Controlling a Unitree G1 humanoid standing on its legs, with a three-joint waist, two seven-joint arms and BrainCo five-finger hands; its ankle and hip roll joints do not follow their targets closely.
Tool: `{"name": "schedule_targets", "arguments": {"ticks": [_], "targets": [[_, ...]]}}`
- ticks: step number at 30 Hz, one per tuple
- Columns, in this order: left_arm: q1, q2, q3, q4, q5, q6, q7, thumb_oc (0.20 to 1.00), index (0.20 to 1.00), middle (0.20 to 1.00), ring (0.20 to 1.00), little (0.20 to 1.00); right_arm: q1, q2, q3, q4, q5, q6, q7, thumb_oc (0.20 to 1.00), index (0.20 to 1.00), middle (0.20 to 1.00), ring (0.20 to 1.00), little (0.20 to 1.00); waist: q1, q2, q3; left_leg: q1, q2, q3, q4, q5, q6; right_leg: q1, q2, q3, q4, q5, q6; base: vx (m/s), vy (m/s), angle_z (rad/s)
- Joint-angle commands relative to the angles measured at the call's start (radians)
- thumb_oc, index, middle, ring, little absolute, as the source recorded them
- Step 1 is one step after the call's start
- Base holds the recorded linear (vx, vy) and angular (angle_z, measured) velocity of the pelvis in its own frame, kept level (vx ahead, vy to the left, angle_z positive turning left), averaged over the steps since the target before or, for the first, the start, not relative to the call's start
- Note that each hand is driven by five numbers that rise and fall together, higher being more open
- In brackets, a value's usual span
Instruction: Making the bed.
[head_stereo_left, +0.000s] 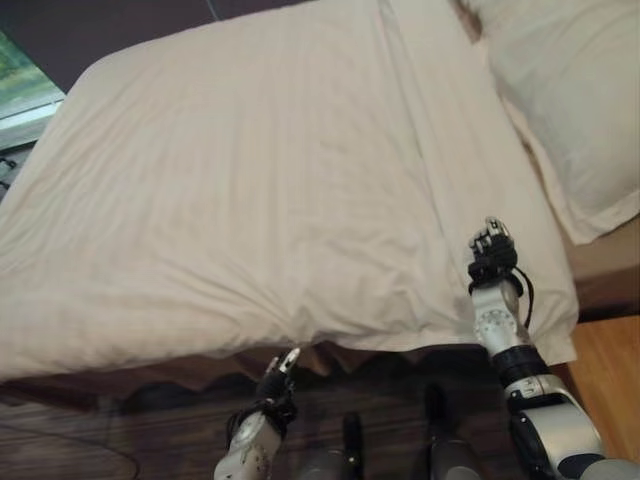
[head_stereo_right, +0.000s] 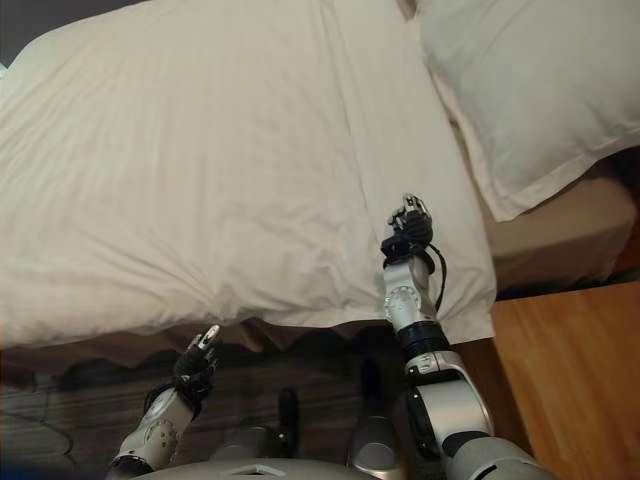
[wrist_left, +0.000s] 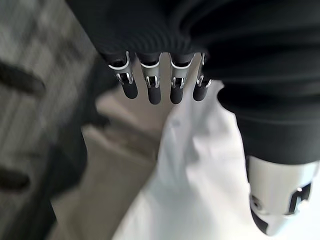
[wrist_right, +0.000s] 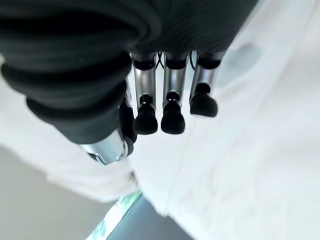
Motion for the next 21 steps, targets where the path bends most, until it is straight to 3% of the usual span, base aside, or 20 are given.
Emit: {"name": "schedule_targets", "arguments": {"ticks": [1,3,5,8,10,14,20,21], "targets": [[-0.089,0.028,0.025,0.042,-0.044,-0.042,-0.024,1.000,1.000,1.000,1.000,1.000,-0.015,0.027,-0.053,0.020,0.018,0.007,0.005,0.200,0.200,0.200,0.200,0.200,-0.013,-0.010,0.035,-0.058,0.038,-0.001,0.012,-0.014,-0.050,0.059,-0.015,0.016,0.018,-0.165,0.018,-0.02,0.035,-0.07],[-0.100,0.014,0.058,0.080,-0.059,-0.025,-0.033,1.000,1.000,1.000,1.000,1.000,0.091,0.060,-0.101,0.052,0.046,0.023,0.026,0.200,0.200,0.200,0.200,0.200,-0.040,0.000,0.039,-0.060,0.042,0.014,0.012,-0.018,-0.049,0.050,-0.008,0.030,0.018,-0.170,0.022,0.02,0.038,-0.28],[-0.098,0.014,0.058,0.082,-0.059,-0.025,-0.034,1.000,1.000,1.000,1.000,1.000,0.096,0.061,-0.100,0.051,0.047,0.023,0.028,0.200,0.200,0.200,0.200,0.200,-0.039,-0.001,0.037,-0.058,0.042,0.015,0.012,-0.019,-0.049,0.051,-0.007,0.032,0.018,-0.170,0.022,0.03,0.018,-0.13],[-0.104,-0.016,0.073,0.121,-0.064,-0.002,-0.046,1.000,1.000,1.000,1.000,1.000,0.258,0.097,-0.169,0.115,0.080,0.053,0.052,0.200,0.200,0.200,0.200,0.200,-0.091,-0.012,0.029,-0.038,0.047,0.036,0.012,-0.033,-0.049,0.059,-0.005,0.050,0.018,-0.171,0.024,0.09,0.012,-0.12],[-0.111,-0.029,0.064,0.135,-0.065,0.013,-0.064,1.000,1.000,1.000,1.000,1.000,0.317,0.078,-0.214,0.178,0.082,0.077,0.062,0.200,0.200,0.200,0.200,0.200,-0.125,-0.026,0.016,-0.021,0.052,0.047,0.012,-0.044,-0.050,0.067,-0.006,0.060,0.018,-0.172,0.022,0.07,-0.006,-0.19],[-0.107,-0.034,0.062,0.134,-0.070,0.023,-0.082,1.000,1.000,1.000,1.000,1.000,0.355,0.044,-0.242,0.214,0.064,0.103,0.077,0.200,0.200,0.200,0.200,0.200,-0.153,-0.034,0.004,-0.006,0.060,0.059,0.012,-0.052,-0.052,0.072,-0.004,0.066,0.018,-0.174,0.021,0.03,-0.007,-0.11],[-0.073,-0.036,0.064,0.114,-0.062,0.024,-0.086,1.000,1.000,1.000,1.000,1.000,0.415,-0.005,-0.162,0.209,-0.096,0.152,0.099,0.200,0.200,0.200,0.200,0.200,-0.175,-0.059,-0.021,0.014,0.092,0.078,0.012,-0.050,-0.061,0.083,0.018,0.077,0.018,-0.178,0.011,-0.02,-0.069,-0.24],[-0.063,-0.033,0.065,0.105,-0.055,0.021,-0.082,1.000,1.000,1.000,1.000,1.000,0.424,-0.016,-0.119,0.187,-0.165,0.165,0.099,1.000,1.000,1.000,1.000,1.000,-0.174,-0.064,-0.024,0.017,0.099,0.082,0.012,-0.046,-0.063,0.086,0.025,0.079,0.018,-0.180,0.007,-0.03,-0.065,-0.09]]}}
